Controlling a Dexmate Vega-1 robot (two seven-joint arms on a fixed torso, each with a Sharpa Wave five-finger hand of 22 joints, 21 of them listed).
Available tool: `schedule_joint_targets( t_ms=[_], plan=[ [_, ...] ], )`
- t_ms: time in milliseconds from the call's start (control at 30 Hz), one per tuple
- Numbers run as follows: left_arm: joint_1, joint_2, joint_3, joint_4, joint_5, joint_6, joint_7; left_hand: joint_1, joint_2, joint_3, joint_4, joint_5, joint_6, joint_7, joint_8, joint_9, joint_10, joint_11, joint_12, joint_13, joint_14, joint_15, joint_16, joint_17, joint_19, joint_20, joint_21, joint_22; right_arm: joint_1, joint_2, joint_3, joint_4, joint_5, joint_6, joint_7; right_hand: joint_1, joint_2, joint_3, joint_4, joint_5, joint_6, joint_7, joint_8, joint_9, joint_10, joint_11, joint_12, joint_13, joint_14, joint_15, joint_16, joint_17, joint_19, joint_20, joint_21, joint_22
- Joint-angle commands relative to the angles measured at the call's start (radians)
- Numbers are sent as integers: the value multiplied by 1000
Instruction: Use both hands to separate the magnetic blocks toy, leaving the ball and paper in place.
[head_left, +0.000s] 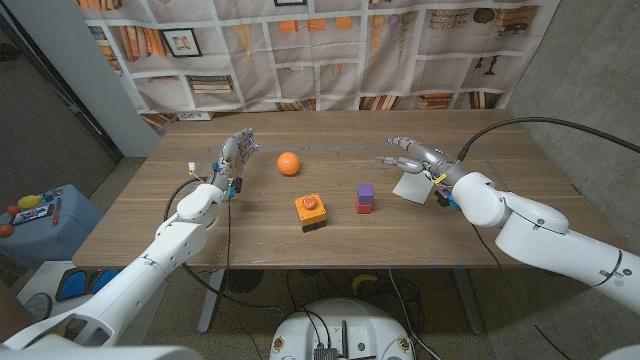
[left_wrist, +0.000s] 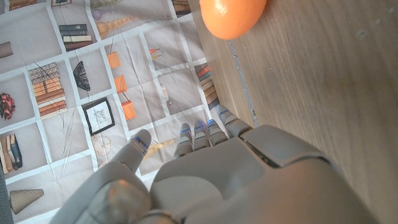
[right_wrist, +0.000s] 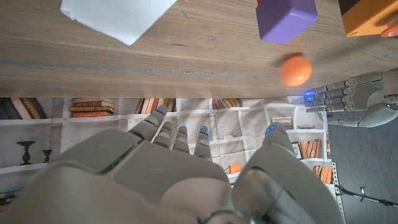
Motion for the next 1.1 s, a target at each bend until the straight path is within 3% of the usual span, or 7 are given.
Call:
schedule_joint_targets(
  t_ms=[33,233,667,1100],
  plan=[
    [-5,-1,0,11,-1,4,1,-4,78,4,-3,3,10,1,5,4,5,1,4,3,6,-4,1,4,7,-20,6,1,90,-44,-76,-106,-49,-150,166,33,-9,11,-26,-3,-28,1,5,4,-44,6,-4,4,-28,17,2,-3,-14,18,2,4],
    [-10,-3,2,14,0,9,3,-5,79,5,-2,3,11,2,5,4,6,0,4,3,6,-4,0,4,8,-19,6,1,143,-60,-106,-121,-43,-166,255,59,-12,21,-42,-3,-47,1,5,5,-79,15,-5,5,-51,27,1,-6,-32,15,0,3],
    [-12,-6,5,9,4,20,18,-6,83,6,1,3,12,2,5,4,8,0,3,3,7,-4,0,4,8,-18,5,2,287,-61,-218,-128,-94,-217,462,148,-15,64,-62,21,-146,2,0,12,-171,51,-2,9,-102,74,6,-10,-69,47,2,3],
    [-3,-9,1,8,3,16,30,-8,85,7,5,3,15,2,5,4,11,1,3,3,12,-3,1,5,12,-17,6,2,415,1,-393,-115,-333,-282,665,194,-28,84,-65,43,-191,3,5,19,-211,79,1,11,-117,89,10,-10,-80,52,4,3]
  ],
)
